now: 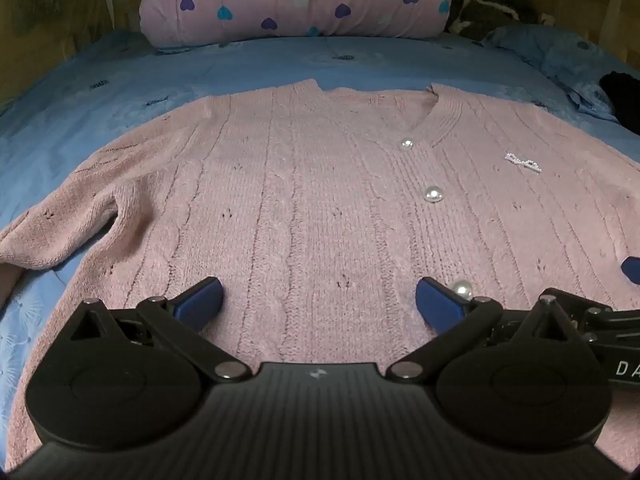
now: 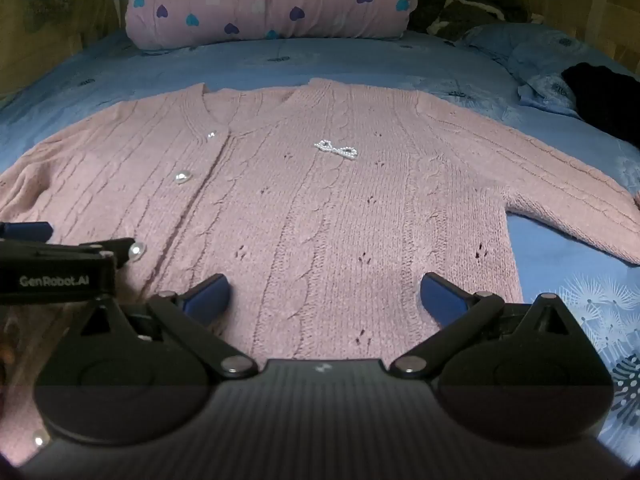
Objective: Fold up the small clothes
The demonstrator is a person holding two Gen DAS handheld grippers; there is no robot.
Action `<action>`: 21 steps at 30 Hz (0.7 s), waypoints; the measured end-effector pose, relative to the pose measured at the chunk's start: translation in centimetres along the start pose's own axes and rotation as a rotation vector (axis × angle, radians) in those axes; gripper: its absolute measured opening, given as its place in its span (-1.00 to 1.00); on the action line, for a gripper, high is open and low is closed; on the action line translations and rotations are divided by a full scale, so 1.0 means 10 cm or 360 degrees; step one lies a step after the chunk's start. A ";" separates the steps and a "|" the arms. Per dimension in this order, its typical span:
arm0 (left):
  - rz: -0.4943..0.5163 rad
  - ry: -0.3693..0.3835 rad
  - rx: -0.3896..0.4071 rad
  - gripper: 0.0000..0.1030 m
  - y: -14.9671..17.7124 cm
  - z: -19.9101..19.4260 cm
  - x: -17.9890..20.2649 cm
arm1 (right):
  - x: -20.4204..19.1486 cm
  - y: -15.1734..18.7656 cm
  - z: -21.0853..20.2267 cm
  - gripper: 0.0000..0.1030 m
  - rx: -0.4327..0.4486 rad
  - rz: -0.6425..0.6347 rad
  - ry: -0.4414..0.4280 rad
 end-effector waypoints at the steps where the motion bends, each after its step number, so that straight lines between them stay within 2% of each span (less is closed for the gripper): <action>1: 0.0000 0.0000 0.0000 1.00 0.00 0.00 0.00 | 0.00 0.01 0.01 1.00 -0.0029 -0.0011 0.0011; 21: -0.0002 0.0001 0.0001 1.00 0.00 0.00 0.00 | 0.00 0.01 0.00 1.00 -0.0004 0.0002 -0.0002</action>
Point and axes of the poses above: each gripper's, at about its wrist camera, not at the fingertips, and z roughly the way its jaws point, x to its right, y to its underside, the point moved 8 cm from there along z, roughly the way its jaws point, and after that the axes turned 2 degrees about z, right-handed, at the moved point
